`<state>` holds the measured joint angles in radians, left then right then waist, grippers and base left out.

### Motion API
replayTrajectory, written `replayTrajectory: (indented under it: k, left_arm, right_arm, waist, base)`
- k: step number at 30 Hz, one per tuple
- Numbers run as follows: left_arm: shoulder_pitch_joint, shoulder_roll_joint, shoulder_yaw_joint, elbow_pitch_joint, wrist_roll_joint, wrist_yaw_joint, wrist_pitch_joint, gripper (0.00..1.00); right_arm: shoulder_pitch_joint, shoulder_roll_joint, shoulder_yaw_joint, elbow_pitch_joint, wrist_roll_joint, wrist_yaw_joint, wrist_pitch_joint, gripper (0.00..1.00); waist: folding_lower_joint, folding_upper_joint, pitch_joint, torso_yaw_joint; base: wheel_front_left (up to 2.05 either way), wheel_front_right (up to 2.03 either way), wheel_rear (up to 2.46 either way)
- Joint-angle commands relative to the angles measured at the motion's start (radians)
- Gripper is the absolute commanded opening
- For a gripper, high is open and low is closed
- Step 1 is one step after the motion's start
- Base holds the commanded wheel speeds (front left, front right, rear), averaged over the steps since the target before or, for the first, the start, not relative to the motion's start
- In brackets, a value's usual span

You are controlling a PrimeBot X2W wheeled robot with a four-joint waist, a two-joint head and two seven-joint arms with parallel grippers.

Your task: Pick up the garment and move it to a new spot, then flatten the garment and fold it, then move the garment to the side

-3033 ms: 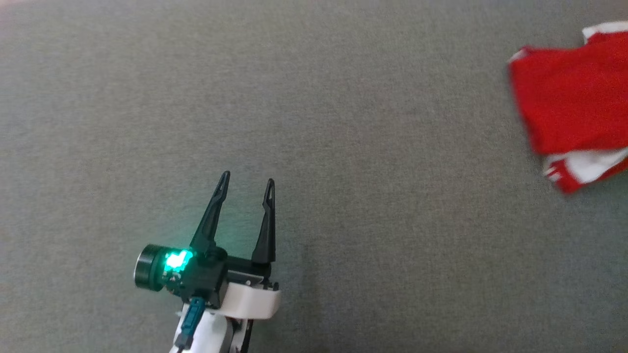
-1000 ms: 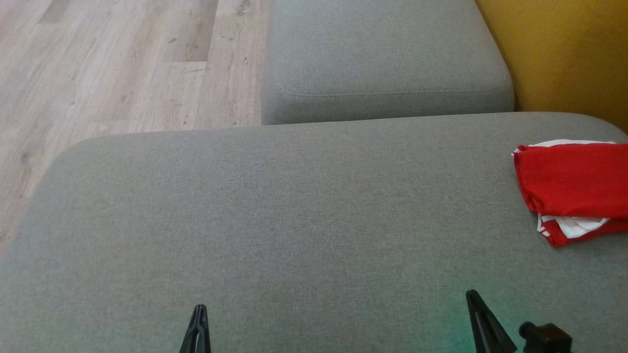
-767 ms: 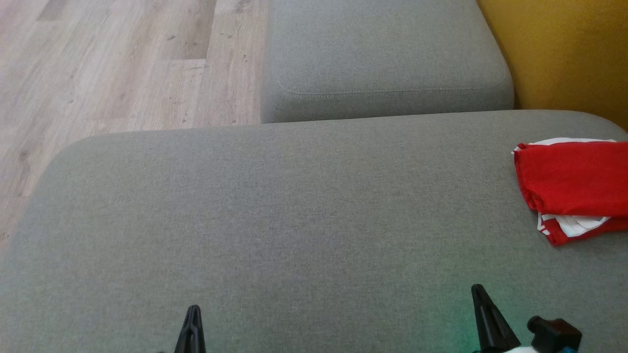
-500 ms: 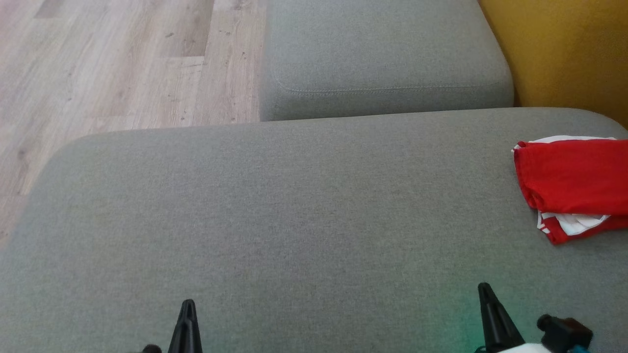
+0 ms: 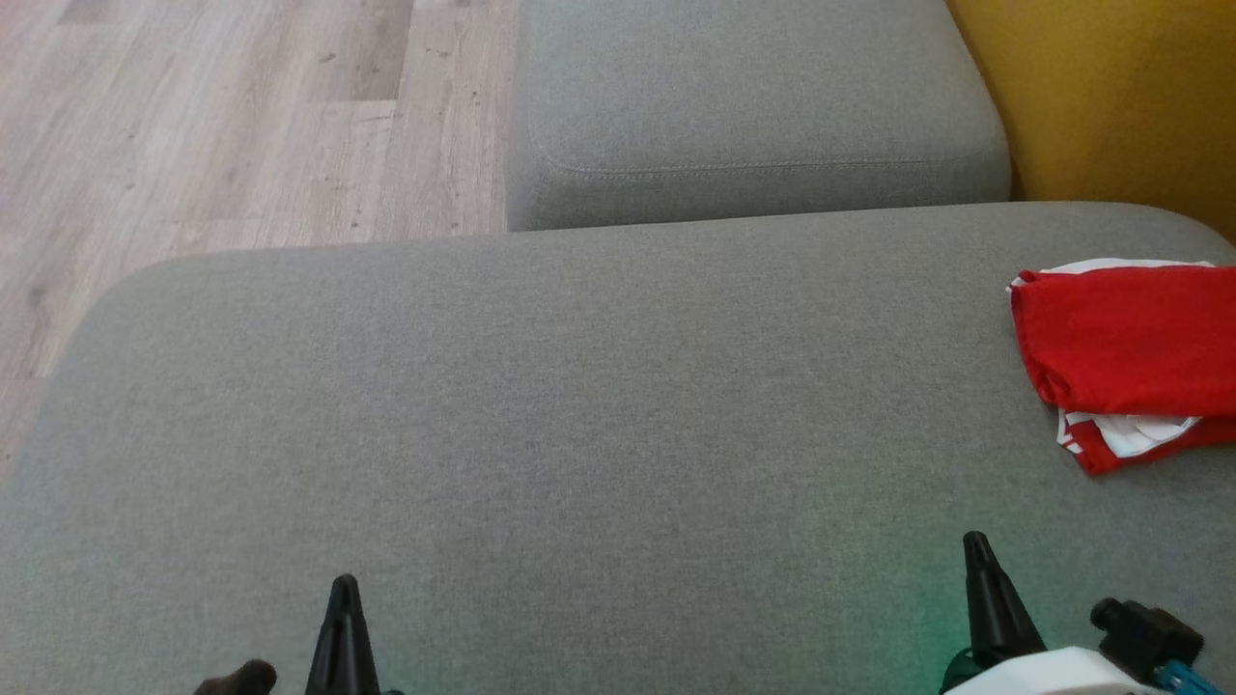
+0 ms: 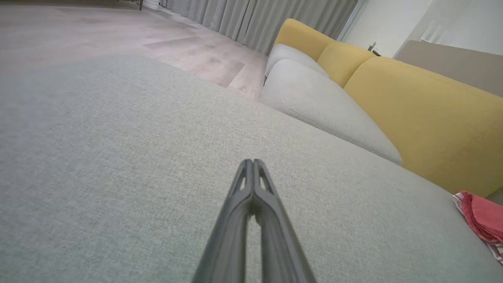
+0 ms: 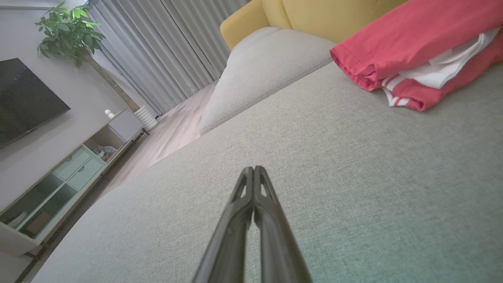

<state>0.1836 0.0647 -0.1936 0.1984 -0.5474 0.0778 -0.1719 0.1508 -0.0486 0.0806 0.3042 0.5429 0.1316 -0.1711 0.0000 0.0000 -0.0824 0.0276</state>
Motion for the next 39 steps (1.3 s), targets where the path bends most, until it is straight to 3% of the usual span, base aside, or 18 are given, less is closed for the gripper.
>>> replayTrajectory:
  k: [1, 39]
  left_arm:
    - [-0.052, 0.012, 0.022, -0.024, -0.035, -0.011, 0.006, 0.00]
    - [-0.150, 0.019, 0.117, 0.003, -0.488, -0.094, 0.103, 0.00]
  right_arm:
    - [-0.055, -0.018, -0.004, -0.035, 0.038, 0.000, 0.009, 0.00]
    - [-0.139, -0.025, -0.065, -0.047, 0.487, -0.001, 0.109, 0.00]
  waist:
    - [0.0000, 0.0000, 0.002, -0.001]
    - [0.0000, 0.0000, 0.037, -0.012]
  base:
    - [0.00, 0.00, 0.00]
    - [0.00, 0.00, 0.00]
